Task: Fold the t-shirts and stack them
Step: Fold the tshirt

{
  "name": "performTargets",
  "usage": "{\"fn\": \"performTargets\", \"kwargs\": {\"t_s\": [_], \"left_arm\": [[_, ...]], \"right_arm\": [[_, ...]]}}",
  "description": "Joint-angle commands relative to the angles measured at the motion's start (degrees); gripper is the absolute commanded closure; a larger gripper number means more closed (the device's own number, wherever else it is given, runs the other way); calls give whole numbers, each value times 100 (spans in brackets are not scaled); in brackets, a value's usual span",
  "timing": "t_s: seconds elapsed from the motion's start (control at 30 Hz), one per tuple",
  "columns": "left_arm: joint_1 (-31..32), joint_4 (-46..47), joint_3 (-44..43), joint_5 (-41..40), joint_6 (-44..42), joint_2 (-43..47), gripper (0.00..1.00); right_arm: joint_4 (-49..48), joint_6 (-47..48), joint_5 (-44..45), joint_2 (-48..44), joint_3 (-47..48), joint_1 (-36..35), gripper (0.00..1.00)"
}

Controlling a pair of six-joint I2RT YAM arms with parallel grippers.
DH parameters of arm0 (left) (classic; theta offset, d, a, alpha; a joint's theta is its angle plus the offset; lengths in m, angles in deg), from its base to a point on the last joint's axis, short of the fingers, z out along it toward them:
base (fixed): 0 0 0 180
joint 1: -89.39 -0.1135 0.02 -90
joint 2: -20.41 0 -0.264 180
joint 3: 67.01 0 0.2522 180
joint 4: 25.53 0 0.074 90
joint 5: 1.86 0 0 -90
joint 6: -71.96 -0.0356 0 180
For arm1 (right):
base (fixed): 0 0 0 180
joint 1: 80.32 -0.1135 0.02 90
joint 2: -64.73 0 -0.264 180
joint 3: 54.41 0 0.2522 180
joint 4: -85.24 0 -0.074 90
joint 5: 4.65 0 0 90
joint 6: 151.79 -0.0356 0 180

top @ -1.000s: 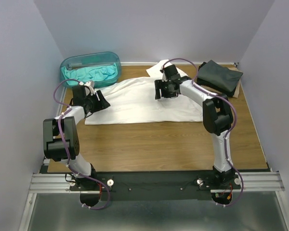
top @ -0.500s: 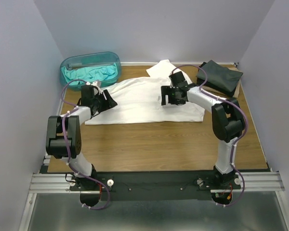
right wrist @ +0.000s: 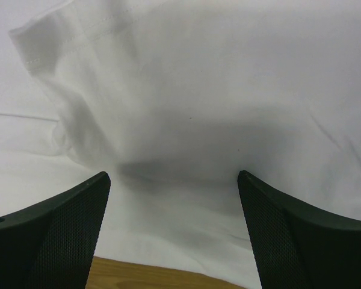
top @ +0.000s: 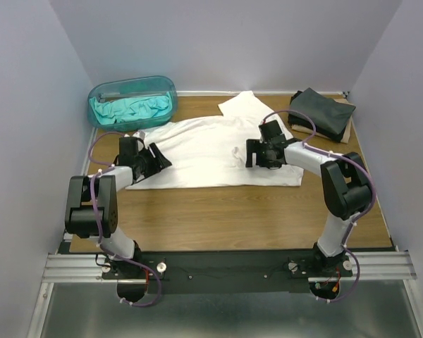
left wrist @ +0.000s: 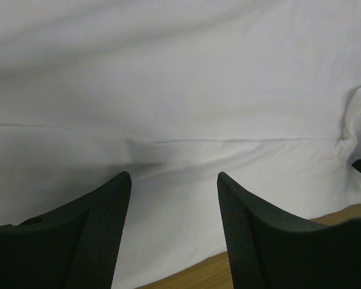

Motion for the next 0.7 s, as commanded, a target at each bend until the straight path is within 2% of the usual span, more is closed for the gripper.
{"fn": "performTargets", "kwargs": {"t_s": [0.0,0.23,0.33,0.47,0.63,0.67], "left_arm": [[5,-696,503,-268,261,535,32],[5,-968,1443,-172,797,1774,32],[14,-1319,1436,-250,921,2336,32],[14,-1654,1023,-330,877,2698,32],[93,-1654,111,-839,526,2225,32],[328,-1558,4,-892,499,2102,32]], "right_arm": [[706,-257,-49,-363,-685,41,7],[1058,-530,-655,-1181,-1635,24,8],[1164,-513,-813,-1462,-1706,24,9],[1374,-416,-717,-1683,-1189,33,8],[1480,-328,-349,-1534,-83,33,7],[1480,-284,-270,-1368,68,33,6]]}}
